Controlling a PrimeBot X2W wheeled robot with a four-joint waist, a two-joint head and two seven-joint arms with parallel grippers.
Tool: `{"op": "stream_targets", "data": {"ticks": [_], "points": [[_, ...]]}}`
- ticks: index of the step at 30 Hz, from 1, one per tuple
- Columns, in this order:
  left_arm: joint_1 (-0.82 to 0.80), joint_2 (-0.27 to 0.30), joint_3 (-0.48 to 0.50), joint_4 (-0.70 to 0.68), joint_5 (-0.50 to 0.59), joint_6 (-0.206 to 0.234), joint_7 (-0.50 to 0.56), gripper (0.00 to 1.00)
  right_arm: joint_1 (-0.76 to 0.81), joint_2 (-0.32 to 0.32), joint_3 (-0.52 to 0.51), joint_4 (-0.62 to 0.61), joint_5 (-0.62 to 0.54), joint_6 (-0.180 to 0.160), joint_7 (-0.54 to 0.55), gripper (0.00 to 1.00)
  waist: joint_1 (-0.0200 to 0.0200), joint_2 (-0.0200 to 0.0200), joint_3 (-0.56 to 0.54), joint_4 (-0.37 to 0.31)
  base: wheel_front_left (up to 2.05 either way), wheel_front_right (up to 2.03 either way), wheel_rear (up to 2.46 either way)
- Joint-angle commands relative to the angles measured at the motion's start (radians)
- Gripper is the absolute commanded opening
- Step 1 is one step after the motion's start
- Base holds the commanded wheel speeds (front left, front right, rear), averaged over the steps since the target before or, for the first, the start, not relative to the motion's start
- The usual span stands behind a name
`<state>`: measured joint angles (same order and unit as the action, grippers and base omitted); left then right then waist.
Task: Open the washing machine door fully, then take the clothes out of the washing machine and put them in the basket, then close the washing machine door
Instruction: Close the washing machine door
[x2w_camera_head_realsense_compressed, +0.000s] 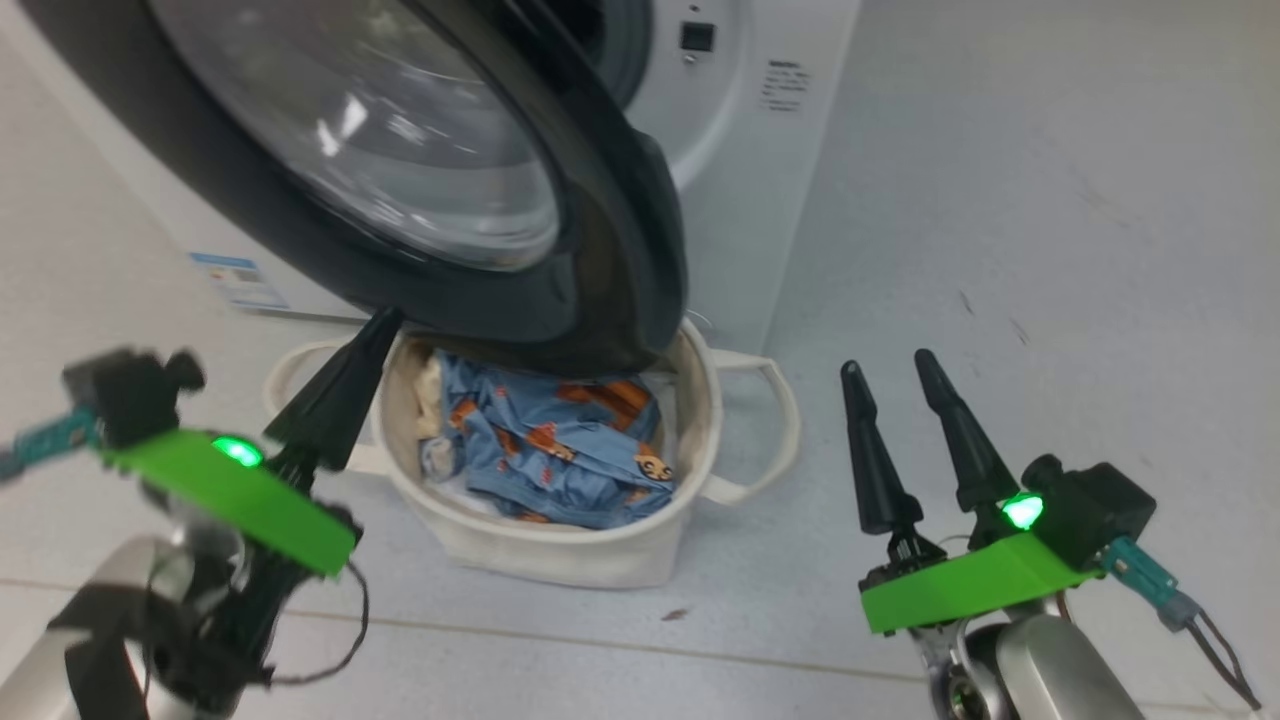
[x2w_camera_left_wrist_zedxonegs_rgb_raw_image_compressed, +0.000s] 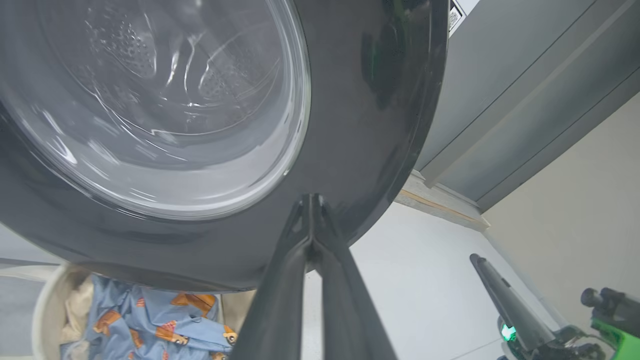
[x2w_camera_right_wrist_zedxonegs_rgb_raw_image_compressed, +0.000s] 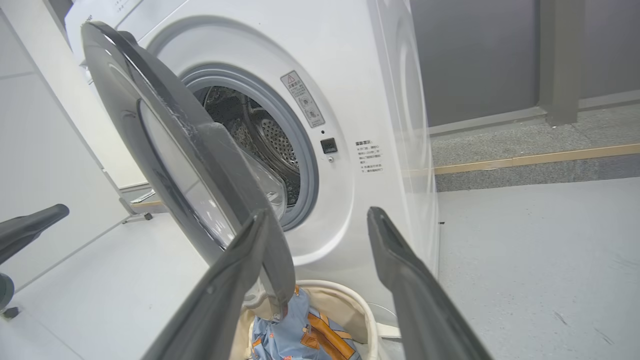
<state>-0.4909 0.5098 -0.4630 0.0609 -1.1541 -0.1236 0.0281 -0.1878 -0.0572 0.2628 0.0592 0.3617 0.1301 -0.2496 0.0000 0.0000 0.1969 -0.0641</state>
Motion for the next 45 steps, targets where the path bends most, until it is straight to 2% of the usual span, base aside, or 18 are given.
{"op": "stream_targets", "data": {"ticks": [1,2,6,9,14,16,20,21,22,23,24,28,37,38,39,45], "points": [[-0.022,0.056,0.044,-0.036,0.045,-0.007,-0.042,0.00,0.001,0.007,0.029,-0.041,-0.004,0.001,-0.012,1.00,0.0000,0.0000,-0.027,0.031,0.00,0.00,0.00],[0.014,0.077,0.030,-0.036,0.147,-0.001,-0.120,0.00,0.006,0.007,0.036,-0.049,-0.008,0.001,-0.012,1.00,0.0000,0.0000,-0.038,0.050,0.00,0.00,0.00],[0.082,0.079,0.017,-0.038,0.284,0.058,-0.233,0.00,0.019,0.007,0.046,-0.065,-0.016,0.001,-0.012,1.00,0.0000,0.0000,-0.056,0.084,0.00,0.00,0.00],[0.131,0.060,0.040,-0.048,0.348,0.111,-0.274,0.00,0.029,0.007,0.055,-0.074,-0.021,0.001,-0.012,1.00,0.0000,0.0000,-0.067,0.103,0.00,0.00,0.00],[0.217,0.019,0.082,-0.067,0.512,0.167,-0.289,0.00,0.047,0.007,0.065,-0.078,-0.021,0.001,-0.012,1.00,0.0000,0.0000,-0.083,0.120,0.00,0.00,0.00],[0.256,-0.021,0.108,-0.079,0.563,0.178,-0.289,0.00,0.054,0.007,0.066,-0.077,-0.021,0.001,-0.012,1.00,0.0000,0.0000,-0.088,0.125,0.00,0.00,0.00],[0.337,-0.108,0.168,-0.094,0.624,0.146,-0.290,0.00,0.062,0.007,0.070,-0.076,-0.017,0.001,-0.012,1.00,0.0000,0.0000,-0.091,0.127,0.00,0.00,0.00],[0.355,-0.125,0.176,-0.089,0.645,0.136,-0.290,0.06,0.065,0.007,0.071,-0.075,-0.015,0.001,-0.012,1.00,0.0000,0.0000,-0.092,0.127,0.00,0.00,0.00],[0.371,-0.144,0.186,-0.083,0.664,0.129,-0.290,0.69,0.067,0.007,0.072,-0.074,-0.014,0.001,-0.012,1.00,0.0000,0.0000,-0.094,0.127,0.00,0.00,0.00],[0.385,-0.165,0.196,-0.078,0.680,0.119,-0.290,0.92,0.069,0.007,0.073,-0.072,-0.013,0.001,-0.012,1.00,0.0000,0.0000,-0.095,0.127,0.00,0.00,0.00],[0.399,-0.187,0.206,-0.072,0.691,0.107,-0.290,1.00,0.071,0.007,0.074,-0.070,-0.013,0.001,-0.012,1.00,0.0000,0.0000,-0.097,0.126,0.00,0.00,0.00],[0.434,-0.263,0.226,-0.025,0.678,0.042,-0.290,1.00,0.078,0.007,0.072,-0.066,-0.015,0.001,-0.012,1.00,0.0000,0.0000,-0.099,0.126,0.00,0.00,0.00],[0.437,-0.335,0.257,0.015,0.759,0.004,-0.290,1.00,0.071,0.007,0.106,-0.044,-0.042,0.001,-0.012,1.00,0.0000,0.0000,-0.095,0.141,0.00,0.00,0.00],[0.437,-0.340,0.258,0.021,0.767,0.002,-0.290,1.00,0.066,0.007,0.116,-0.040,-0.047,0.001,-0.012,0.75,0.0000,0.0000,-0.093,0.145,0.00,0.00,0.00],[0.437,-0.345,0.259,0.025,0.775,0.000,-0.290,1.00,0.060,0.007,0.124,-0.039,-0.045,0.001,-0.012,0.00,0.0000,0.0000,-0.092,0.150,0.00,0.00,0.00],[0.433,-0.373,0.265,0.059,0.800,-0.005,-0.290,1.00,0.000,0.007,0.187,-0.023,-0.056,0.001,-0.012,0.00,0.0000,0.0000,-0.070,0.183,0.00,0.00,0.00]]}}
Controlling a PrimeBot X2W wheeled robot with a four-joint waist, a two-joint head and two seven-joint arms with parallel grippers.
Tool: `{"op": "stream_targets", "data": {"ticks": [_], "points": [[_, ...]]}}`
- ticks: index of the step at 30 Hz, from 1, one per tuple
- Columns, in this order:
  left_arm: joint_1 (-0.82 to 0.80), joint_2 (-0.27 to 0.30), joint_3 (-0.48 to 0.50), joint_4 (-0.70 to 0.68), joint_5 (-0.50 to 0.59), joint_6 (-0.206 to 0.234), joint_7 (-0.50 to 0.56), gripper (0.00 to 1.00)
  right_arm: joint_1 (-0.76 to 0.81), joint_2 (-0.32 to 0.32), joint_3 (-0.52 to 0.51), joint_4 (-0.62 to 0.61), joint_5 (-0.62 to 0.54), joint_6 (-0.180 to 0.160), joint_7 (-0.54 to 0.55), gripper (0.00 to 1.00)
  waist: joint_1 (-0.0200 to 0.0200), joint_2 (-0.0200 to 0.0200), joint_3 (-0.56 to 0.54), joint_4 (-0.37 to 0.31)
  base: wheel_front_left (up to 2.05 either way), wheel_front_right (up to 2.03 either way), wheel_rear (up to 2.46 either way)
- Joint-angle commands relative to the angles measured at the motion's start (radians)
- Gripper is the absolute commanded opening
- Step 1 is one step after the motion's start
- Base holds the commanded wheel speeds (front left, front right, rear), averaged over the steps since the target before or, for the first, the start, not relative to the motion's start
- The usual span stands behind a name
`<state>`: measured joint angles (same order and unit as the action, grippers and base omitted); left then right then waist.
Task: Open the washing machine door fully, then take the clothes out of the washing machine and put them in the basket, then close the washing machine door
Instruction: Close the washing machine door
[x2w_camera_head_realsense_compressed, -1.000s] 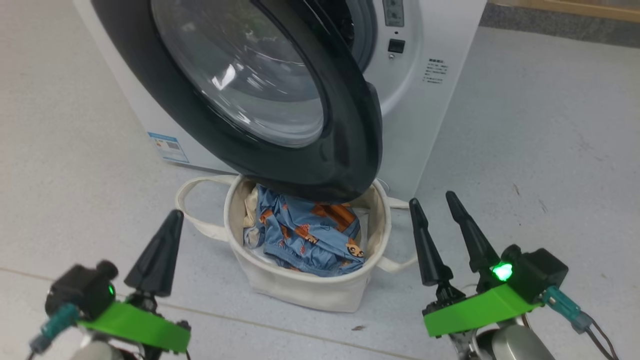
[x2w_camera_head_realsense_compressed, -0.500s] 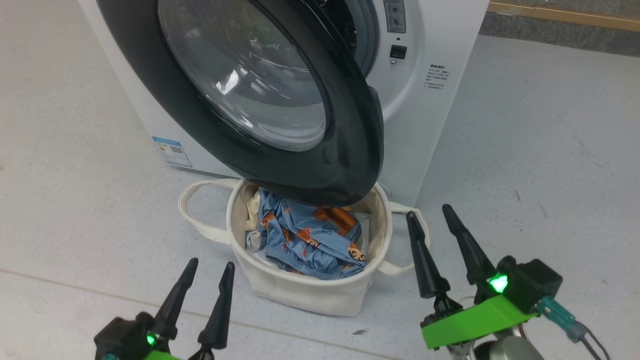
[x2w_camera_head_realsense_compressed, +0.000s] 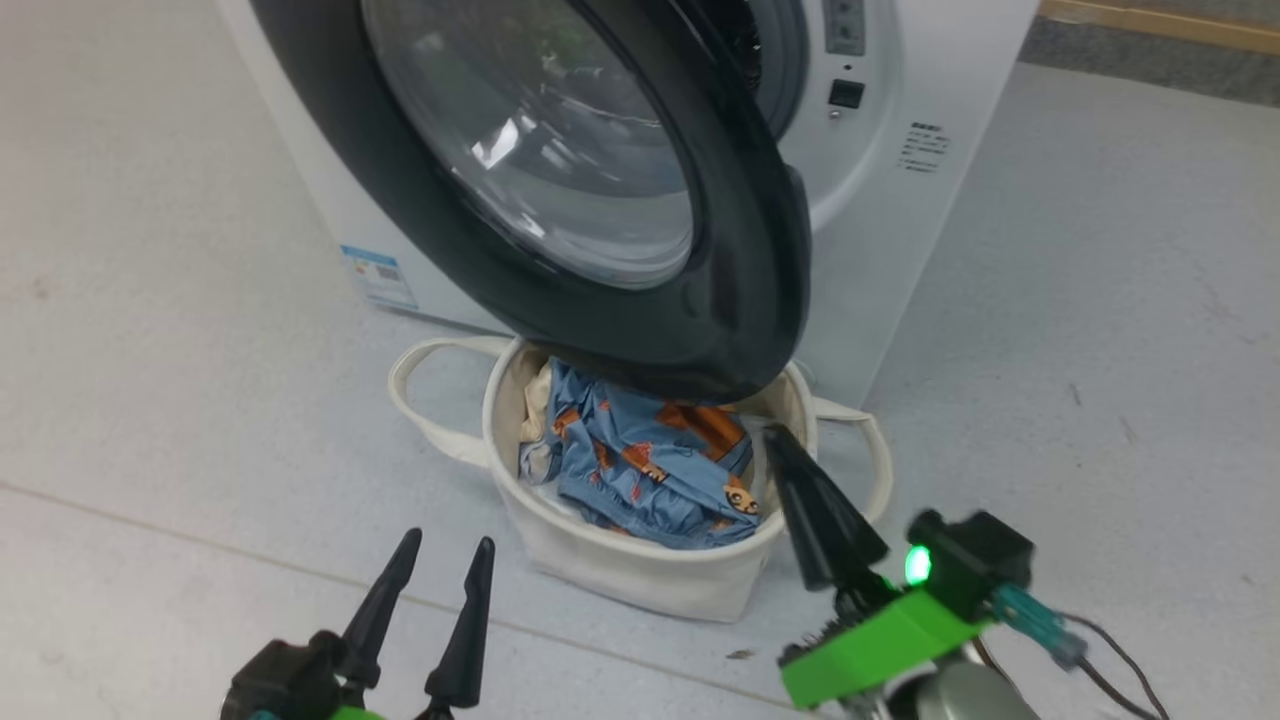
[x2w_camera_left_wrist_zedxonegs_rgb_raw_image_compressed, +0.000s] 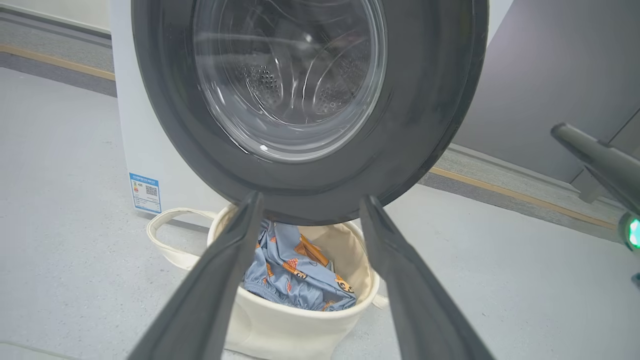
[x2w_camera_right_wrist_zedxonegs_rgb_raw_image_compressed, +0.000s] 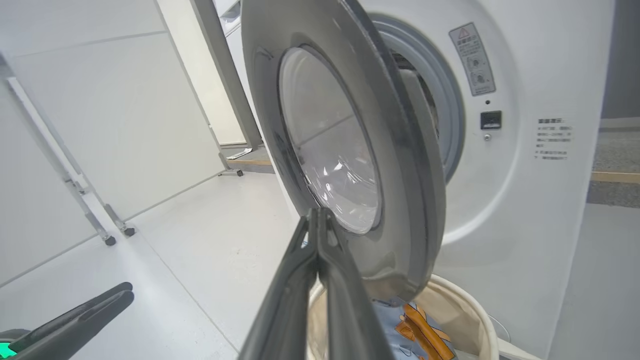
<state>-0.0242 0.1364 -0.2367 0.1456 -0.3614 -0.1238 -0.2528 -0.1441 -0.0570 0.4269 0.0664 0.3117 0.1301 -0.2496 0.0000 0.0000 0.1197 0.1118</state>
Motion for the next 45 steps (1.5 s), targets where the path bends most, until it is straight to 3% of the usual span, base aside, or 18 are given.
{"op": "stream_targets", "data": {"ticks": [1,12,32,45], "points": [[-0.037,-0.004,0.038,-0.021,0.010,-0.005,-0.009,1.00,-0.060,0.007,0.035,-0.023,-0.010,0.001,-0.012,0.00,0.0000,0.0000,0.011,0.014,0.00,0.00,0.00],[-0.081,-0.029,-0.017,0.019,0.011,-0.007,-0.009,1.00,-0.273,0.007,0.077,0.107,0.012,0.001,-0.012,0.00,0.0000,0.0000,0.060,0.094,0.00,0.00,0.00],[-0.140,-0.069,-0.105,0.053,-0.013,-0.007,-0.009,1.00,-0.455,0.007,-0.206,0.241,-0.072,0.001,-0.012,0.00,0.0000,0.0000,0.181,0.204,0.00,0.00,0.00],[-0.196,-0.085,-0.144,0.048,-0.029,-0.007,-0.009,1.00,-0.611,-0.051,-0.386,0.245,-0.107,0.001,-0.012,0.00,0.0000,0.0000,0.283,0.271,0.00,0.00,0.00]]}}
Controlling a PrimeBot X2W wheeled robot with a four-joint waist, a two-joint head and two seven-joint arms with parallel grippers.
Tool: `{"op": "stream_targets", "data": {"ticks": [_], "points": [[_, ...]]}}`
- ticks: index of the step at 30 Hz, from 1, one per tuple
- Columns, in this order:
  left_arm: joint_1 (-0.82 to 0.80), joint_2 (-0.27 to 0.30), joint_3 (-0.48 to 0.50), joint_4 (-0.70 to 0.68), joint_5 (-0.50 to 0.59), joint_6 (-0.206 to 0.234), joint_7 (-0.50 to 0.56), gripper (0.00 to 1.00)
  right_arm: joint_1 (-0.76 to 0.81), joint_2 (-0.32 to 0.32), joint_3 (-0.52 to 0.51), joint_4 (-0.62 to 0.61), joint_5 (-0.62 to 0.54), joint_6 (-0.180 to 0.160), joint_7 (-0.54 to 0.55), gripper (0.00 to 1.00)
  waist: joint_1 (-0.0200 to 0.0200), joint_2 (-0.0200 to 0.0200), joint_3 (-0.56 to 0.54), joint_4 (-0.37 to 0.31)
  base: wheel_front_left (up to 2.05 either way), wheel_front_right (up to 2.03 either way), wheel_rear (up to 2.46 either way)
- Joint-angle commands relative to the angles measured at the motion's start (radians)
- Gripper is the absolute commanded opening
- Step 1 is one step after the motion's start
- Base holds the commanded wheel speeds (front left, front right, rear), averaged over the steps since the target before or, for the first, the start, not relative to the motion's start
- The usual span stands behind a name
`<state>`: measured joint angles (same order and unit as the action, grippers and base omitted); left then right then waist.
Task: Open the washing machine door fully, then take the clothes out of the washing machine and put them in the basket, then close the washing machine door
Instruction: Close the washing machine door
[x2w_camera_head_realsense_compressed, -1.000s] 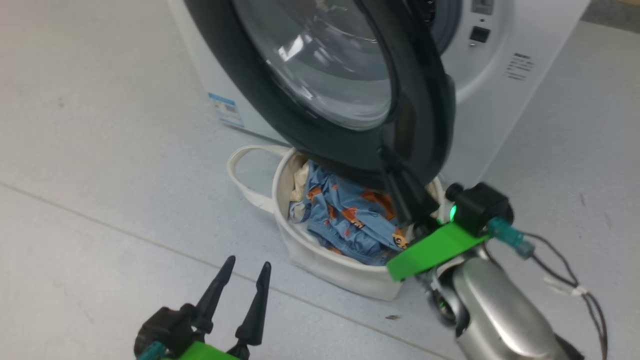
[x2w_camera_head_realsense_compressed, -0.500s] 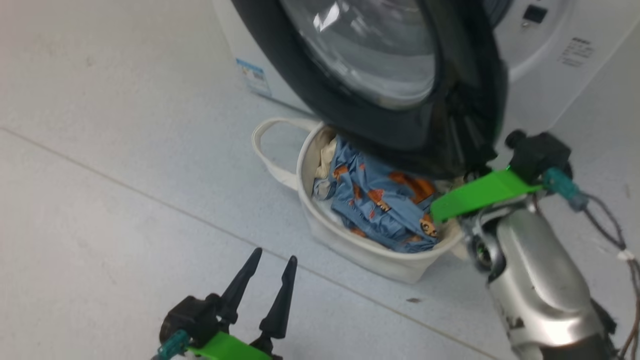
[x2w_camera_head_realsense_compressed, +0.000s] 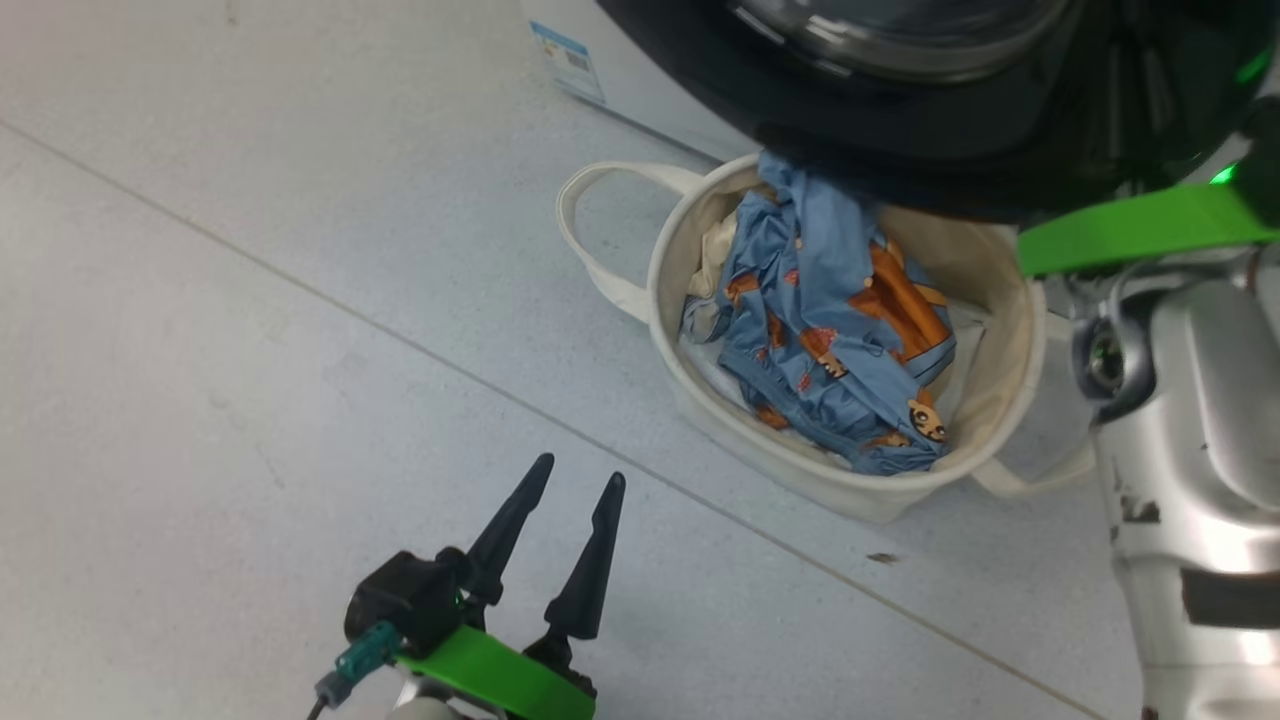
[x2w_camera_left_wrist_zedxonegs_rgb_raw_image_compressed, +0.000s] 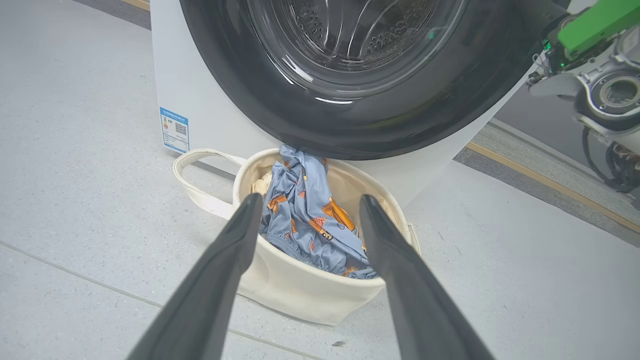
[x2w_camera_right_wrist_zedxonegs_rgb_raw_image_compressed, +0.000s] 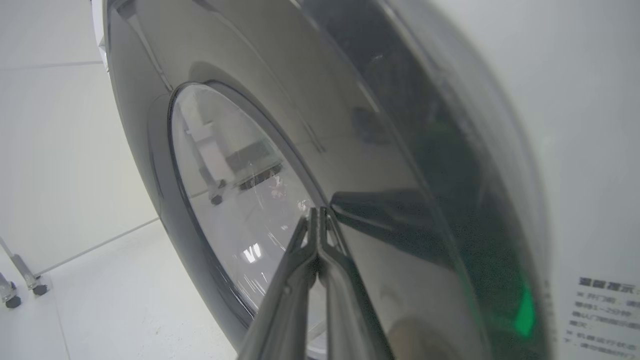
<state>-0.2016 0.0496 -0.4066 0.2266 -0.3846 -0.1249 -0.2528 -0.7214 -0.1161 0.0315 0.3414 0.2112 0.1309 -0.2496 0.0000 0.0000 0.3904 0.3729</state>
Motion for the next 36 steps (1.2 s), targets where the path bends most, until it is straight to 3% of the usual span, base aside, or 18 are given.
{"op": "stream_targets", "data": {"ticks": [1,10,17,27,36], "points": [[-0.022,0.002,0.024,-0.033,-0.006,-0.006,-0.009,1.00,-0.046,0.005,-0.003,-0.029,-0.007,0.000,-0.012,0.00,0.0000,0.0000,0.018,0.014,0.00,0.00,0.00],[-0.047,0.001,0.010,-0.042,-0.023,-0.006,-0.009,1.00,-0.158,0.004,-0.139,-0.056,-0.036,0.000,-0.012,0.00,0.0000,0.0000,0.065,0.035,0.00,0.00,0.00],[-0.053,0.001,0.015,-0.038,-0.021,-0.006,-0.009,1.00,-0.160,0.017,-0.149,-0.062,-0.040,0.000,-0.012,0.00,0.0000,0.0000,0.066,0.026,0.00,0.00,0.00],[-0.036,0.001,0.057,0.005,-0.032,-0.006,-0.009,1.00,-0.023,0.043,-0.018,-0.100,-0.040,0.000,-0.012,0.00,0.0000,0.0000,-0.030,-0.031,0.00,0.00,0.00],[-0.014,0.001,0.118,0.054,0.006,0.017,-0.009,1.00,0.200,0.056,0.179,-0.128,-0.019,0.000,-0.012,0.00,0.0000,0.0000,-0.174,-0.122,0.00,0.00,0.00]]}}
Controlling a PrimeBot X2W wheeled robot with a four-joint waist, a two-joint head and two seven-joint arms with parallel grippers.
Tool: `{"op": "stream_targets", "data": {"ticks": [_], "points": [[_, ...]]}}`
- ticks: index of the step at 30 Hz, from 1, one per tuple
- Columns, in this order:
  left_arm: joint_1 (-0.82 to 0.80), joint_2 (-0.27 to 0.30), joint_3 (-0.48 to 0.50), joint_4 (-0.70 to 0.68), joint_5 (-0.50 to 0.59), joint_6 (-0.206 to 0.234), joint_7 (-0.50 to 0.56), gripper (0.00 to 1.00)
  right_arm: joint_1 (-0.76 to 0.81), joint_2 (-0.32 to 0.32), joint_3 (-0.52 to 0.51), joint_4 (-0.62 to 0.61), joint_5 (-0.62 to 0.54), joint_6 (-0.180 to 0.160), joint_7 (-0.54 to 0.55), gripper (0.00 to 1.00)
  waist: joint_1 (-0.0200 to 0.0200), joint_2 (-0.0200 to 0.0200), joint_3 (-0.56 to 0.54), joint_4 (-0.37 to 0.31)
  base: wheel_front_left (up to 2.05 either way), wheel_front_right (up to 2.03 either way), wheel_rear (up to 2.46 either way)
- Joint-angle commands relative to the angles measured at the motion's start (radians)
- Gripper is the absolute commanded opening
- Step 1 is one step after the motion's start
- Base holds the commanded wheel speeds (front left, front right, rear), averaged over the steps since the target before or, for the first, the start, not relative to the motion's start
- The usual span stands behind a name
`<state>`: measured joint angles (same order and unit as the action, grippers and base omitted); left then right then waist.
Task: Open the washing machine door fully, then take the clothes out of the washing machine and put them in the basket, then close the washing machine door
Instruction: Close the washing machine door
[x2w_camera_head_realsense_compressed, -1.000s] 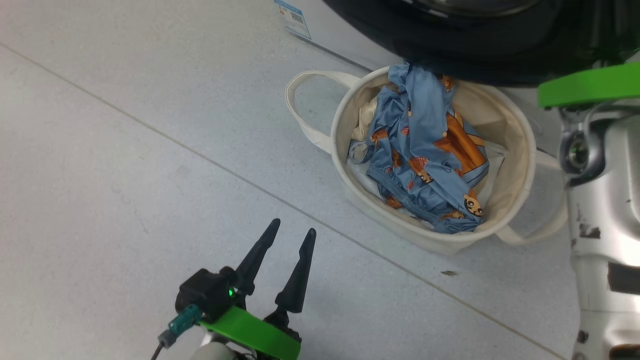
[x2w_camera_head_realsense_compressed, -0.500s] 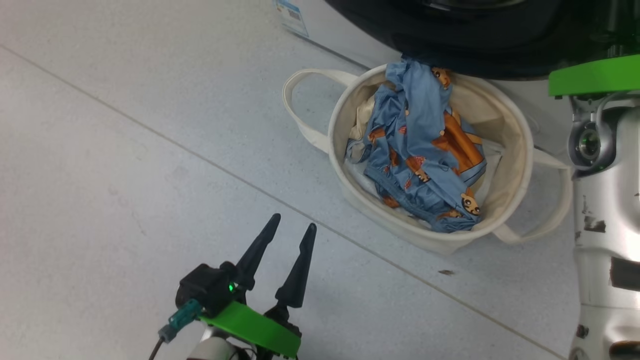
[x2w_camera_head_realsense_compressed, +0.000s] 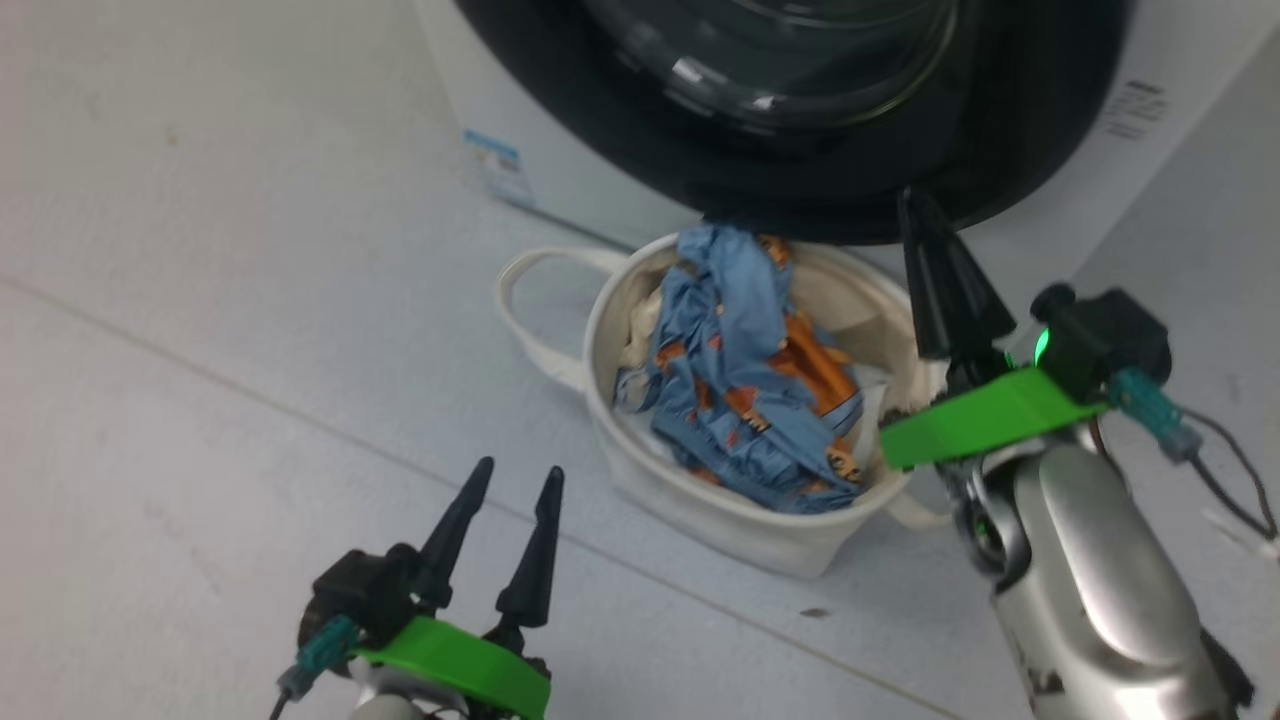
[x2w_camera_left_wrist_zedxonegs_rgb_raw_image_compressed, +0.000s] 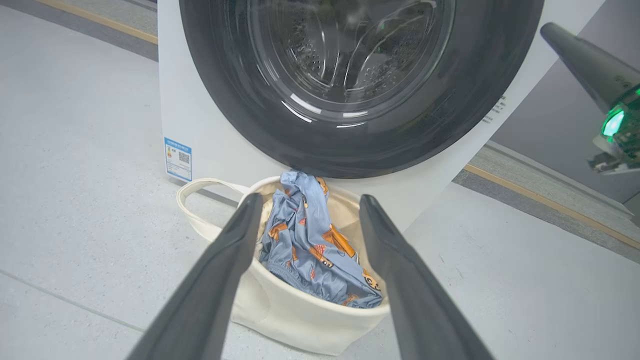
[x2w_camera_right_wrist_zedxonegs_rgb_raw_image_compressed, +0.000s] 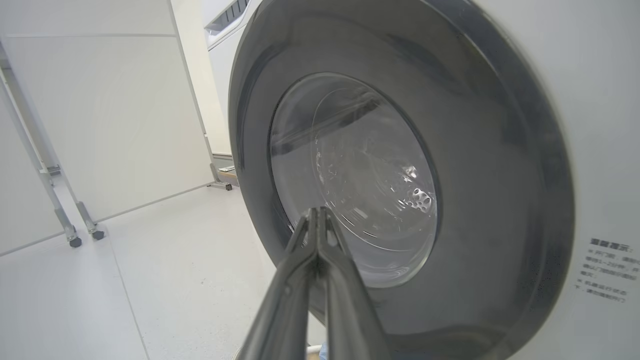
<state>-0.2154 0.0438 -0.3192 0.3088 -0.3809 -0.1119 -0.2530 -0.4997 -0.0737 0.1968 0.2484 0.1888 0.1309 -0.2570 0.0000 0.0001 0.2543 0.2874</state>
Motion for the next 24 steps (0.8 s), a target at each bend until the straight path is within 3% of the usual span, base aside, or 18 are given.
{"op": "stream_targets", "data": {"ticks": [1,8,16,17,18,24], "points": [[0.007,0.006,0.041,-0.037,0.007,0.005,-0.009,1.00,0.003,0.015,0.021,-0.044,0.008,0.000,-0.005,0.00,0.0000,-0.0001,-0.053,-0.048,0.00,0.00,0.00],[0.075,0.006,0.105,-0.071,0.048,0.002,-0.009,1.00,0.182,0.019,0.035,-0.091,0.020,0.000,-0.005,0.00,0.0000,-0.0001,-0.153,-0.126,0.00,0.00,0.00],[0.148,0.006,0.198,-0.148,0.055,0.038,-0.009,1.00,0.353,0.023,-0.015,-0.087,0.056,0.000,-0.005,0.00,0.0000,-0.0001,-0.224,-0.206,0.00,0.00,0.00],[0.157,0.006,0.196,-0.155,0.058,0.033,-0.009,1.00,0.375,0.023,-0.031,-0.074,0.069,0.000,-0.005,0.36,0.0000,-0.0001,-0.232,-0.215,0.00,0.00,0.00],[0.167,0.006,0.196,-0.163,0.057,0.027,-0.009,1.00,0.393,0.023,-0.047,-0.063,0.075,0.000,-0.005,1.00,0.0000,-0.0001,-0.239,-0.223,0.00,0.00,0.00],[0.221,0.006,0.195,-0.151,0.099,0.008,-0.009,1.00,0.451,0.023,-0.114,-0.004,0.093,0.000,-0.005,1.00,0.0000,-0.0001,-0.259,-0.265,0.00,0.00,0.00]]}}
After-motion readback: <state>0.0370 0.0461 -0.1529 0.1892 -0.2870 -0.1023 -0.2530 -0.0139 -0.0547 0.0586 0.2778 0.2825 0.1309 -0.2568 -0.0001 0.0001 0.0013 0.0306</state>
